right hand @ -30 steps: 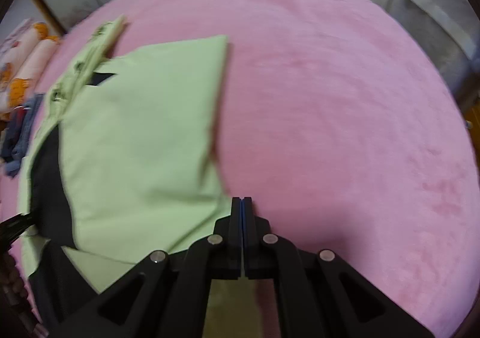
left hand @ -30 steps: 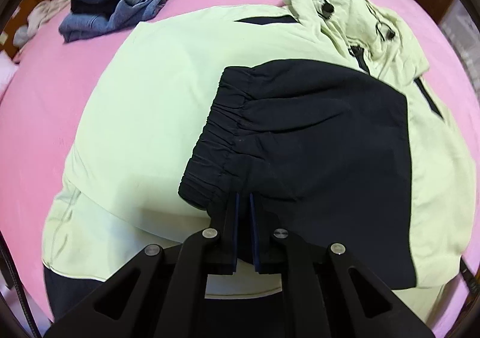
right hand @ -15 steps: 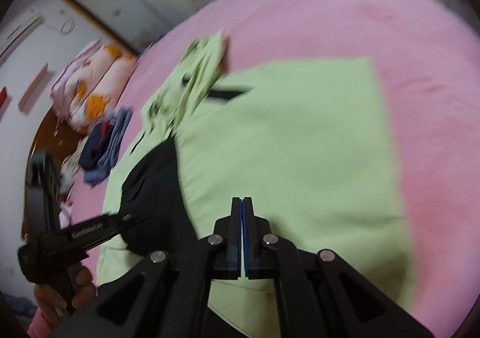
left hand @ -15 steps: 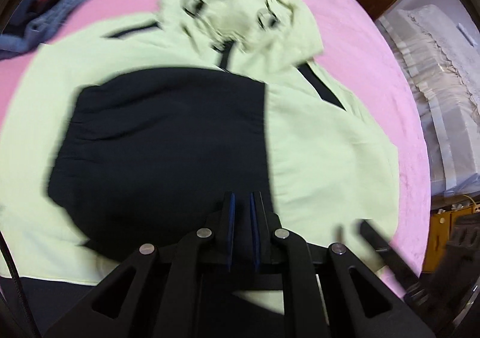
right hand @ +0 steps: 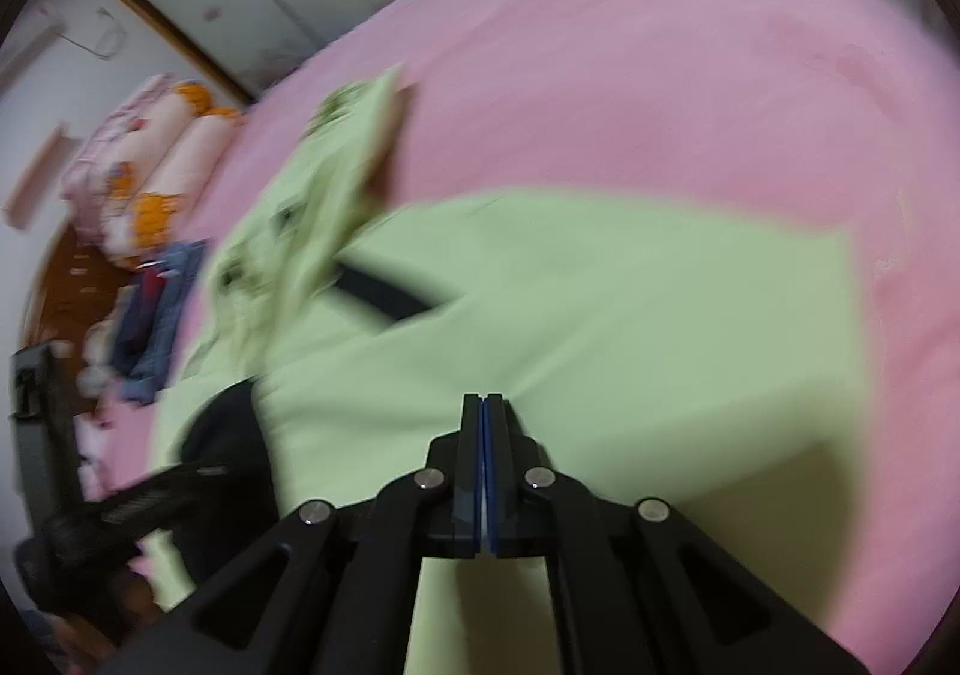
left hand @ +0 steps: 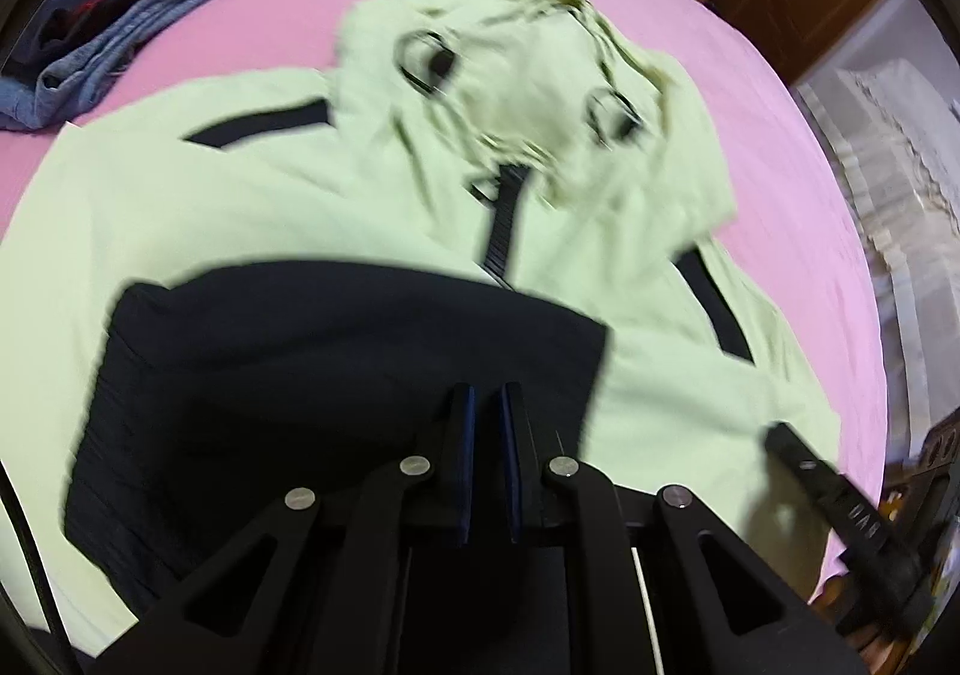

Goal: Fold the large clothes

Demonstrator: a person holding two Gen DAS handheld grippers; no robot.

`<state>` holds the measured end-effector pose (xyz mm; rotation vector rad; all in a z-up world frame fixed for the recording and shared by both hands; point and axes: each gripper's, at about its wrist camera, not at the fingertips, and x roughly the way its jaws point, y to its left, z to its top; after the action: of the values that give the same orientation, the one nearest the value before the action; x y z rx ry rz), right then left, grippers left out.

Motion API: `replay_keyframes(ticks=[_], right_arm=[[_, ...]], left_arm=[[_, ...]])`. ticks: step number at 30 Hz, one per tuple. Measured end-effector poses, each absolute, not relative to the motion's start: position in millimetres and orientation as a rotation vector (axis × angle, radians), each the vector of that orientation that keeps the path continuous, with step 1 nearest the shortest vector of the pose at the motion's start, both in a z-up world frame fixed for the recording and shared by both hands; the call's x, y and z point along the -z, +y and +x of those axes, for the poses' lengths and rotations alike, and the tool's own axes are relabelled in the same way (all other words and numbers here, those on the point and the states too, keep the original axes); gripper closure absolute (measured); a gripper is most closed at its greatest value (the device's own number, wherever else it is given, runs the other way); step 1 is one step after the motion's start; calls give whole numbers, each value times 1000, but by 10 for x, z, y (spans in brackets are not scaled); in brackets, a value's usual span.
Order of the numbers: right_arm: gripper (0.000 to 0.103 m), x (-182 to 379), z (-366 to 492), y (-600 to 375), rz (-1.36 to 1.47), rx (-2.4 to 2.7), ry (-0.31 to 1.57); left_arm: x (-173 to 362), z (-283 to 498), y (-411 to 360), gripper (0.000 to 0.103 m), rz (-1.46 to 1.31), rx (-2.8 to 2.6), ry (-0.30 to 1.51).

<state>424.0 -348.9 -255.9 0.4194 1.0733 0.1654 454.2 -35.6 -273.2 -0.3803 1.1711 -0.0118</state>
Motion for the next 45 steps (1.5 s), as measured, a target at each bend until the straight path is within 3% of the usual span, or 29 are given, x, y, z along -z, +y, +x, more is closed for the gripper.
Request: replay_keyframes(ticks=[14,16,18,20,21,26,31,37,38,45], right_arm=[[103,2508,4067,-4571,534,190,1063],[103,2477,4005,-4599,580,209,1057],[101,2434,3918,-4581,643,214,1057],[101,2402,3831,-4550,690,210,1091],[101,2384,3837,-4489,696,202,1113],[100,2272,3795,-4313,742,116,1237],[77,1993,3990,-4003,699,-45,1375],[77,1553,4695,-3594,642,-156,1401],[77,1471,4868,-3528,630,-165,1386],[72,1442,5954,-3380,789,-147,1286]], left_arm=[[2581,4425,569,94,-359,-220,1125],[2516,4425,533,87,-341,-231,1139],[2414,4386,493,54,-316,-238,1150],[2315,4348,487,39,-305,-222,1149],[2273,4327,507,36,-302,-211,1154],[2060,4309,816,36,-255,-101,1246],[1782,4608,1185,36,-138,-31,1352],[1385,5339,1363,35,18,83,1410],[1341,5507,1337,29,52,112,1417],[1514,6452,1137,29,91,178,1439]])
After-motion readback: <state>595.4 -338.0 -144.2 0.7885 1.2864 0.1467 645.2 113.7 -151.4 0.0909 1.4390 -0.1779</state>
